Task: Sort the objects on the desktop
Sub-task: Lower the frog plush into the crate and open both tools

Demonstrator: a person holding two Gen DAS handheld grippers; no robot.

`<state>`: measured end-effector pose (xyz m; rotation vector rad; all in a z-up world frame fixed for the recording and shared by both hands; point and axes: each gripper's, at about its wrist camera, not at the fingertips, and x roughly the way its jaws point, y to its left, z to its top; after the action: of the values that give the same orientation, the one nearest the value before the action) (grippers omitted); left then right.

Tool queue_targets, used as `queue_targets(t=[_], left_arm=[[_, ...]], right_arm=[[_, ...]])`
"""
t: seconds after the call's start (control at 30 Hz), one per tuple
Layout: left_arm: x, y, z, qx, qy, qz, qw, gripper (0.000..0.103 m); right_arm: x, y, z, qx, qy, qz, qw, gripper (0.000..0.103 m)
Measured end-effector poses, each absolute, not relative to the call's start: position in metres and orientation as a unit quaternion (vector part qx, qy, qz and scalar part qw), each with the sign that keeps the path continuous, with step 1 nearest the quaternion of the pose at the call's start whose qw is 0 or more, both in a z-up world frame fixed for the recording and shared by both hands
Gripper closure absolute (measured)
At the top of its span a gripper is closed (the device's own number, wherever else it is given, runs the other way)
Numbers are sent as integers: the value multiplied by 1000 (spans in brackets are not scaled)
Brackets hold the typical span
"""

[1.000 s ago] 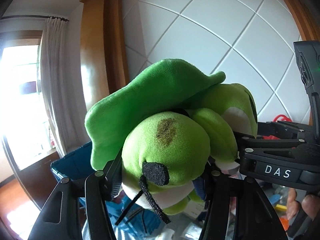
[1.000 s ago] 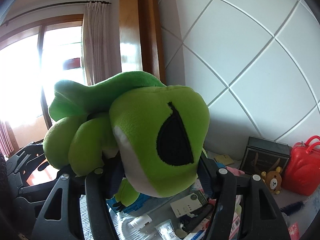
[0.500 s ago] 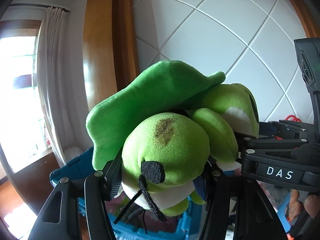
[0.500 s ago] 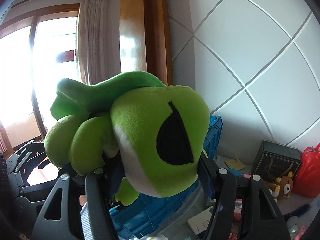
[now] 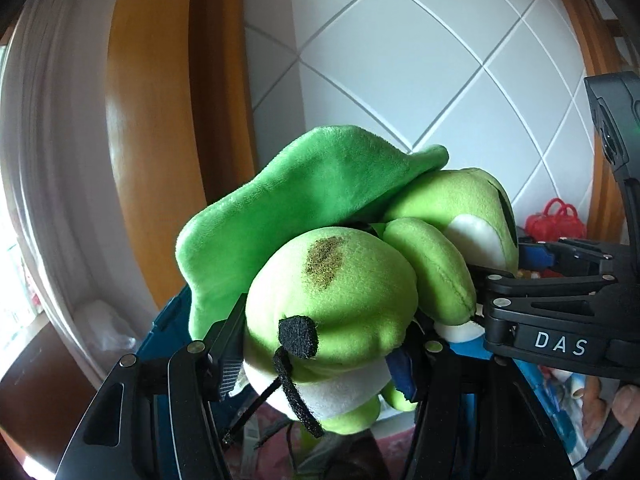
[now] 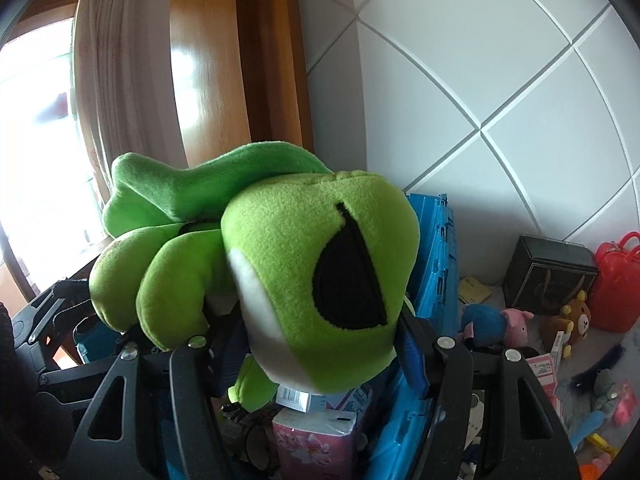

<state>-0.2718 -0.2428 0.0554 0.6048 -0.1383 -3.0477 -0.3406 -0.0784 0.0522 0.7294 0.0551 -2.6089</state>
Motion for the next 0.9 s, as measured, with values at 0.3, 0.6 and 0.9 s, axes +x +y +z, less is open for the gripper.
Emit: queue_targets(t=[0.3,0.6,0.9], left_arm=[[-291,-285,40,224,-20,-974,0,39],[-312,-276,35,235,-14,-972,16,24],[-307,-286,35,243,-5,-970,18,24]], right_arm=[[-364,-118,42,293,42,-937,187,38],[-374,-128,43,300,57,-938,164,24],[-365,-129,44,305,64,-938,149,15]])
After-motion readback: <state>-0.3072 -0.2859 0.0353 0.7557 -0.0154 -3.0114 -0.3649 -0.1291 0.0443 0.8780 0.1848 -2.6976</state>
